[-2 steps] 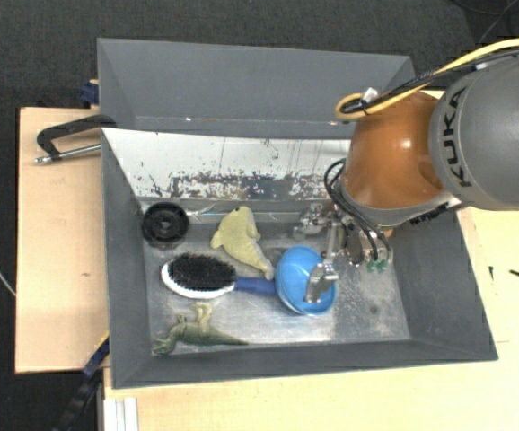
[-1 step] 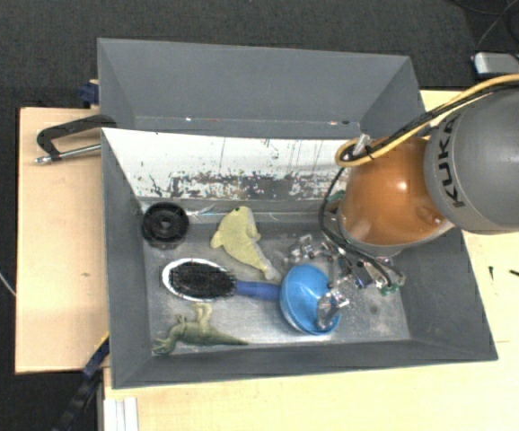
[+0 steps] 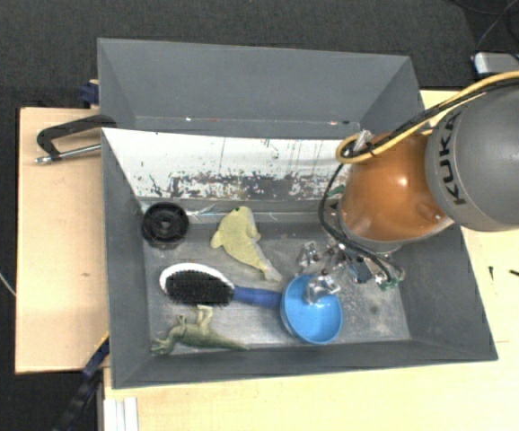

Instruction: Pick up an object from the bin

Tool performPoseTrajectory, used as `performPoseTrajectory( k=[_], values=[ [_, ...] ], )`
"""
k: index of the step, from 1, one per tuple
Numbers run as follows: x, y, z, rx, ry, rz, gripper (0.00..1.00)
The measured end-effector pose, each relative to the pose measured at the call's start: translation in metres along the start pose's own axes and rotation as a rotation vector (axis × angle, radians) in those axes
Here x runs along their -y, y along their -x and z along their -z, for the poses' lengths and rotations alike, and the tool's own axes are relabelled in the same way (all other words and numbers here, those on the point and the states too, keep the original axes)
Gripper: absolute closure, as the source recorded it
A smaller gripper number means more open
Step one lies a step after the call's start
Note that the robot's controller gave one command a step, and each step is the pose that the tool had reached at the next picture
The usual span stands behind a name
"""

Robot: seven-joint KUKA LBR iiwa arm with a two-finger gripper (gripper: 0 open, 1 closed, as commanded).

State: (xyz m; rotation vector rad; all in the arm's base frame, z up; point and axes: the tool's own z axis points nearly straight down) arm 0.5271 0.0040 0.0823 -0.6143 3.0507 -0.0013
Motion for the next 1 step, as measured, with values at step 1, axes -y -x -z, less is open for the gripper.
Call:
performPoseTrajectory(
  k=[1],
  values=[
    [0.0039, -0.0055, 0.194, -0.014, 0.001, 0.018, 1.0]
  ],
)
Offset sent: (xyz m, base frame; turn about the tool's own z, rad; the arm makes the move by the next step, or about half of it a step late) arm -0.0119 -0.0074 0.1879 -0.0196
